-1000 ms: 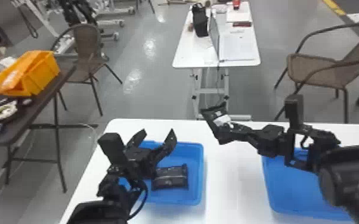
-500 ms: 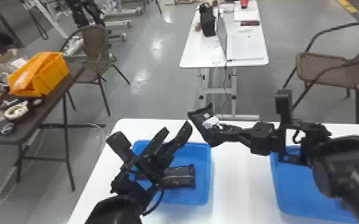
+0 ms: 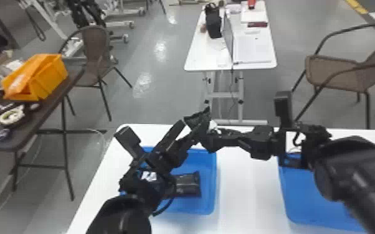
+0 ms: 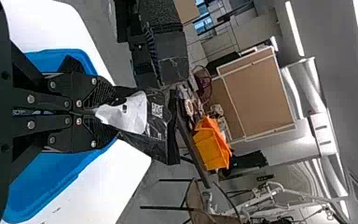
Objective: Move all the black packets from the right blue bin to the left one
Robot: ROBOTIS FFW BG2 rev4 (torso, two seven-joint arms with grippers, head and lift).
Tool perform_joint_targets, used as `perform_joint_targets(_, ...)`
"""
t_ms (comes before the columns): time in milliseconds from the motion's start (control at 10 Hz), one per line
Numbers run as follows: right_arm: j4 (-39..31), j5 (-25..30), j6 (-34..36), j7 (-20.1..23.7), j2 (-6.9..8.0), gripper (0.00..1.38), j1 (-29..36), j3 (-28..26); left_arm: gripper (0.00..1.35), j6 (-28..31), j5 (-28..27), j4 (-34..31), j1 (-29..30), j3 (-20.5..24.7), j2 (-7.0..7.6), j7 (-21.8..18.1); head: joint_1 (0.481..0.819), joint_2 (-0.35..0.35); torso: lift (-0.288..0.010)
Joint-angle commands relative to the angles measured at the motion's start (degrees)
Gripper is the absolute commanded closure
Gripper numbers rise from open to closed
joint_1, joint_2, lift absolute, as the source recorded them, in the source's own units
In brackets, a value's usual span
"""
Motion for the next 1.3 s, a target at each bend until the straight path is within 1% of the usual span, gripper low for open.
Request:
perform_joint_targets(0, 0.45, -0.39, -0.28, -0.09, 0.19, 1.17, -0.23, 0.58, 0.10, 2.71, -3.86, -0.84, -0.21, 0.52, 0.04, 0.08, 0.695, 0.196, 0.000)
perform_joint_targets(100, 0.63, -0.48, -0.28, 0.00, 0.27, 1.17, -0.31, 0.85, 0.14, 5.87, -5.79, -1.98, -0.30, 1.05, 0.04, 0.51, 0.695, 0.197, 0.000)
perform_joint_targets(200, 0.63, -0.39, -0.28, 0.00, 0.27, 1.17, -0.31, 0.85, 0.59, 10.44, -7.55, -3.91, -0.38, 1.57, -0.05, 2.36, 0.695, 0.199, 0.000)
perform_joint_targets(300, 0.72, -0.39, -0.46, 0.00, 0.27, 1.17, -0.40, 0.85, 1.26, 12.02, -7.90, -5.23, 0.06, 1.66, -0.05, 5.00, 0.695, 0.202, 0.000)
perform_joint_targets(400, 0.98, -0.39, -0.54, -0.09, 0.27, 1.17, -0.31, 0.85, 1.23, 7.89, -9.48, -5.94, 1.20, 0.78, 0.04, 7.46, 0.695, 0.207, 0.000)
perform_joint_targets(600, 1.51, -0.30, -0.90, -0.09, 0.27, 1.17, -0.31, 0.85, 1.23, 7.54, -9.92, -6.38, 1.11, 0.25, 0.48, 7.63, 0.695, 0.218, 0.000)
perform_joint_targets(1100, 2.65, 0.14, -2.57, -0.61, 0.54, 1.16, -0.66, 0.76, 1.23, 8.33, -8.25, -6.46, 1.02, -0.01, 0.57, 7.46, 0.695, 0.208, 0.000)
perform_joint_targets(1200, 3.35, -0.92, -3.97, -0.70, 0.54, 0.86, -0.75, 0.67, 1.23, 8.07, -8.07, -6.46, 1.11, 0.08, 0.57, 7.46, 0.695, 0.207, 0.000)
